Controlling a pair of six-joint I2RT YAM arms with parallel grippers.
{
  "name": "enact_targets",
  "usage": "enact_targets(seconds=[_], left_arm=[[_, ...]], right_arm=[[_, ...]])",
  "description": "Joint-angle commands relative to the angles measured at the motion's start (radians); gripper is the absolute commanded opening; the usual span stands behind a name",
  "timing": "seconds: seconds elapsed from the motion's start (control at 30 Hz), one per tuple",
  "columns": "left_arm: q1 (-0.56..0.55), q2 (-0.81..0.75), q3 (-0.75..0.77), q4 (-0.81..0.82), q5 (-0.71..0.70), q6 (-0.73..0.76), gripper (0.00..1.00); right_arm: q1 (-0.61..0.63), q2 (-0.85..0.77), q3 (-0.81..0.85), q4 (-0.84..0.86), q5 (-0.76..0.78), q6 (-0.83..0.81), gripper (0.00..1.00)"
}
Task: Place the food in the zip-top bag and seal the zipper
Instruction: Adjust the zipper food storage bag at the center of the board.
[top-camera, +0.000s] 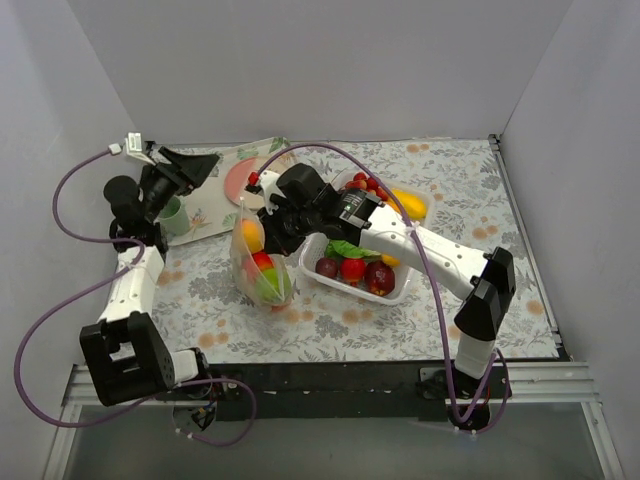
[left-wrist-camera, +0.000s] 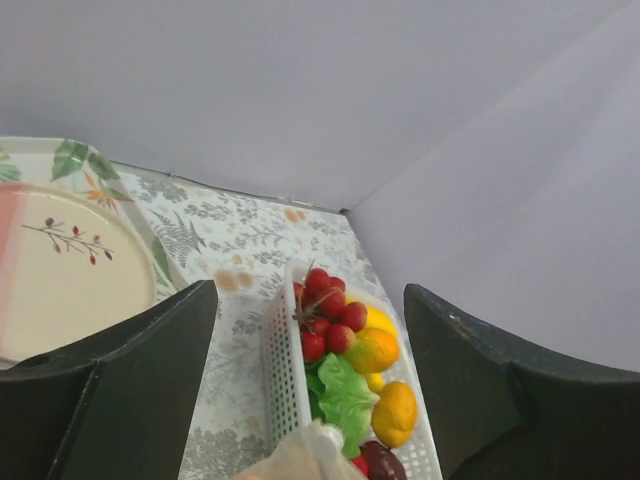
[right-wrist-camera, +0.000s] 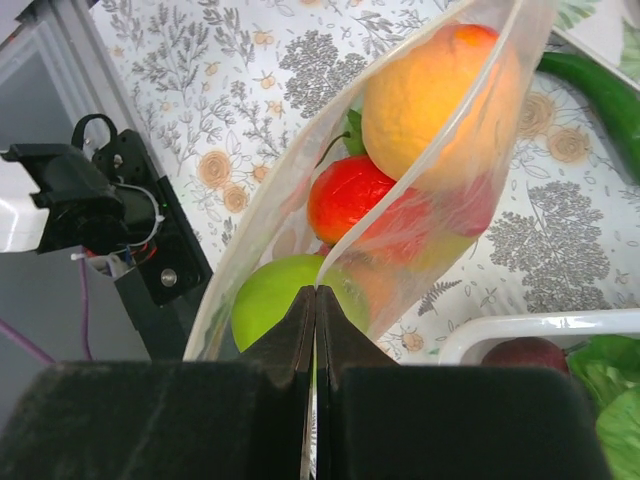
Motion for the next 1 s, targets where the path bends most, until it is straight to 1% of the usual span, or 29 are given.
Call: enact_targets(seconds=[0.0, 0.07, 0.1, 0.13, 0.17, 0.2, 0.23, 0.3, 0.37, 0.5, 0.57, 0.63, 0.7, 0.97], left_arm=[[-0.135, -0.039, 0.205, -0.77, -0.397, 0.306, 0.69], [-0.186, -0.03, 0.246, -0.852, -0.456, 0.287, 0.63], [-0.211, -0.027, 0.258, -0.915, -0.529, 0.282, 0.61], [-0.237, -0.022, 0.278, -0.953, -0.572, 0.282, 0.58], [-0.293, -0.021, 0.292, -0.984, -0.618, 0.284, 0.58], [-0.307, -0.021, 0.315, -1.038, -0.643, 0.285, 0.57], [-0.312, -0.031, 0.32, -1.058, -0.669, 0.274, 0.53], [-0.321, -0.057, 0.311, -1.092, -0.689, 0.271, 0.51], [-0.327, -0.096, 0.303, -1.106, -0.711, 0.277, 0.51], [-0.327, -0.113, 0.312, -1.158, -0.7, 0.288, 0.53], [-0.329, -0.125, 0.321, -1.168, -0.705, 0.282, 0.55], [-0.332, -0.14, 0.337, -1.185, -0.714, 0.279, 0.6], [-0.34, -0.136, 0.354, -1.199, -0.702, 0.273, 0.61], [-0.444, -0.119, 0.387, -1.227, -0.746, 0.244, 0.61]], right_arm=[[0.027, 0.022, 0.086, -0.022, 0.073, -0.022, 0.01], [0.039, 0.027, 0.092, -0.028, 0.112, -0.019, 0.01], [0.044, 0.027, 0.098, -0.033, 0.121, -0.018, 0.01], [0.048, 0.025, 0.098, -0.035, 0.136, -0.016, 0.01], [0.054, 0.025, 0.098, -0.033, 0.144, -0.016, 0.01], [0.057, 0.027, 0.1, -0.035, 0.152, -0.015, 0.01], [0.06, 0.027, 0.098, -0.033, 0.165, -0.013, 0.01], [0.064, 0.027, 0.094, -0.03, 0.178, -0.008, 0.01], [0.07, 0.03, 0.091, -0.024, 0.179, -0.005, 0.01], [0.08, 0.039, 0.1, -0.019, 0.198, 0.001, 0.01], [0.085, 0.044, 0.104, -0.019, 0.205, 0.001, 0.01], [0.09, 0.045, 0.106, -0.021, 0.211, 0.005, 0.01], [0.091, 0.045, 0.108, -0.018, 0.238, 0.008, 0.01], [0.102, 0.032, 0.108, -0.012, 0.277, 0.022, 0.01]])
